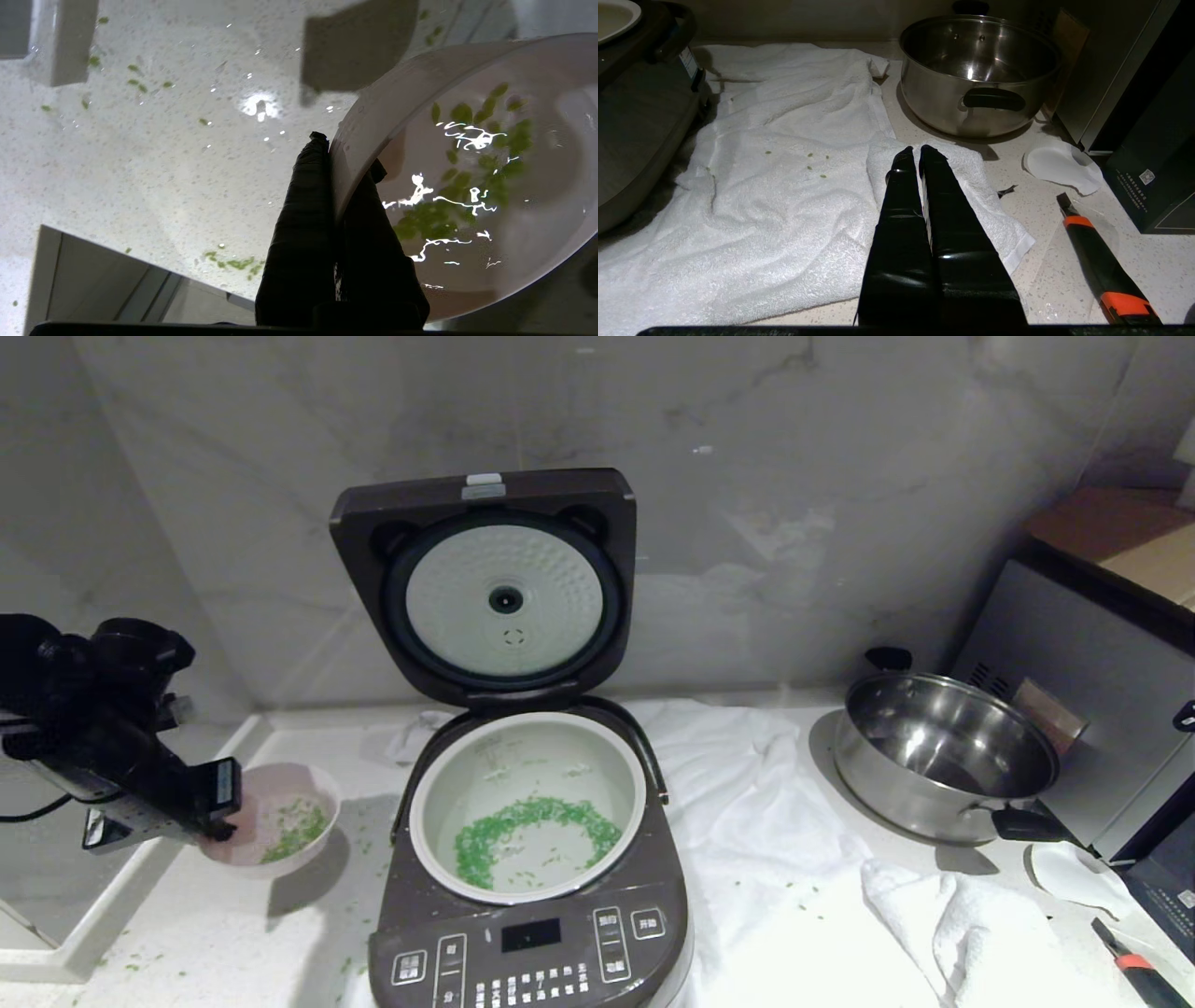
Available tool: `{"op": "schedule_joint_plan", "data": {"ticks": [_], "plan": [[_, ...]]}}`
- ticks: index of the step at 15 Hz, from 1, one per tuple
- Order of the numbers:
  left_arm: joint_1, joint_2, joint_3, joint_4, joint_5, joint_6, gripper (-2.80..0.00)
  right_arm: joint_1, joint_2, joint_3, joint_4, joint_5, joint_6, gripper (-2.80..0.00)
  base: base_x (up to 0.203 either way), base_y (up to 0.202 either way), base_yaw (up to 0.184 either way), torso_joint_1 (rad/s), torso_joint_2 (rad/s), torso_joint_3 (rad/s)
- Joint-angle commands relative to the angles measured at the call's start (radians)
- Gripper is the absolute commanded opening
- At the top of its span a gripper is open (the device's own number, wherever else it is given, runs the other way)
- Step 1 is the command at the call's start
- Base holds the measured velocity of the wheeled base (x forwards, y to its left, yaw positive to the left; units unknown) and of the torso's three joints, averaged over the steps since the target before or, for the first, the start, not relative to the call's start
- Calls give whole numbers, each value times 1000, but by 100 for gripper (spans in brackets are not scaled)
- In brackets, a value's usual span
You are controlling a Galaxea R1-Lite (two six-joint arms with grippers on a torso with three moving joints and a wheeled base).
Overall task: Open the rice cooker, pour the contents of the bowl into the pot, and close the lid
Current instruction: Pour the water from the bowl into the rice cooker
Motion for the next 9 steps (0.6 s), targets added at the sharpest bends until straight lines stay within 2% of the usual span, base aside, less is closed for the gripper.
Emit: {"op": "schedule_joint_plan", "data": {"ticks": [1,6,9], "plan": [[-39,30,-87,30,1,-24,-280,0,-1,0,1,1,0,-280,0,0,0,0,0,0],[-87,73,-283,153,1,-76,-280,0,-1,0,1,1,0,-280,0,0,0,0,0,0],[-117,74,-329,177,1,-96,-280,0,-1,0,1,1,0,-280,0,0,0,0,0,0]]}}
